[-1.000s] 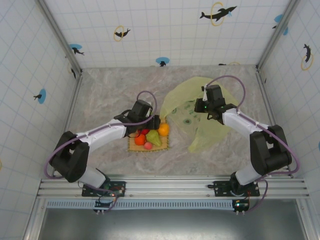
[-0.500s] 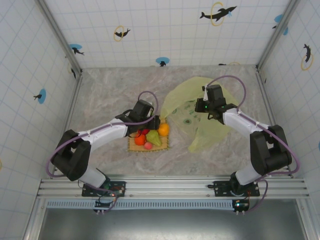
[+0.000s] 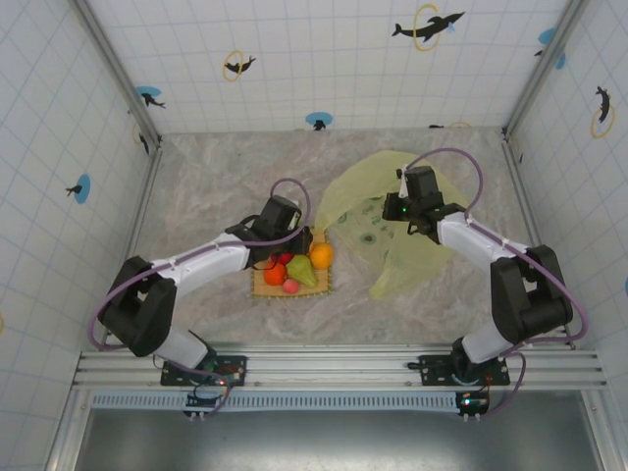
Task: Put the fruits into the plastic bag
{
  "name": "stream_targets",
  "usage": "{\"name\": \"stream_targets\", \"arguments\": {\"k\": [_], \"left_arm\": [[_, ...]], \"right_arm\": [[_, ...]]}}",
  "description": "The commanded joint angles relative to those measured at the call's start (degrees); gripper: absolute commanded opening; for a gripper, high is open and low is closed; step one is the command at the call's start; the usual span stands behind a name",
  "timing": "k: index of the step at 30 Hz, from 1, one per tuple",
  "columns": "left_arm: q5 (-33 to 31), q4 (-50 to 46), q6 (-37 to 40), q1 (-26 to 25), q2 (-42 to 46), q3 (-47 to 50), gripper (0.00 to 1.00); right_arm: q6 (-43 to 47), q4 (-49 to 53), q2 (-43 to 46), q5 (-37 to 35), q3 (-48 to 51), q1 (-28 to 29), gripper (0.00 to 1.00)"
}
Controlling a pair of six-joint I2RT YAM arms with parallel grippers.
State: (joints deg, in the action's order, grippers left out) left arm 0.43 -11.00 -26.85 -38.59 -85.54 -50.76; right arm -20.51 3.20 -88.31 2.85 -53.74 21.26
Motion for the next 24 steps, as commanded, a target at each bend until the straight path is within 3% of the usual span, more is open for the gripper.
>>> {"name": "stream_targets", "arguments": {"k": [1, 12, 15, 19, 24], "left_arm": [[-0.96, 1.38, 0.66, -0.28, 2.81, 1.17, 0.53], [-1.66, 4.67, 1.4, -0.22, 12.13, 5.26, 0.46], [1.38, 8.16, 1.0, -0.25, 17.66, 9.23, 0.43], [9.94, 14.46, -0.47, -0.41, 23.58, 15.98, 0.41], [16.64, 22.29, -0.9, -2.56, 25.89, 19.84, 0.4]], "right_arm": [[0.12, -0.14, 0.16, 0.03, -2.34, -0.29, 0.0], [-1.15, 0.38, 0.51, 0.81, -3.28, -0.33, 0.0], [-0.93, 1.88, 0.12, 0.72, -4.02, -0.28, 0.0], [-0.19, 4.5, -0.63, 0.4, -5.5, -0.59, 0.0], [-0.38, 5.85, -2.09, 1.57, -7.14, -0.59, 0.0]]}}
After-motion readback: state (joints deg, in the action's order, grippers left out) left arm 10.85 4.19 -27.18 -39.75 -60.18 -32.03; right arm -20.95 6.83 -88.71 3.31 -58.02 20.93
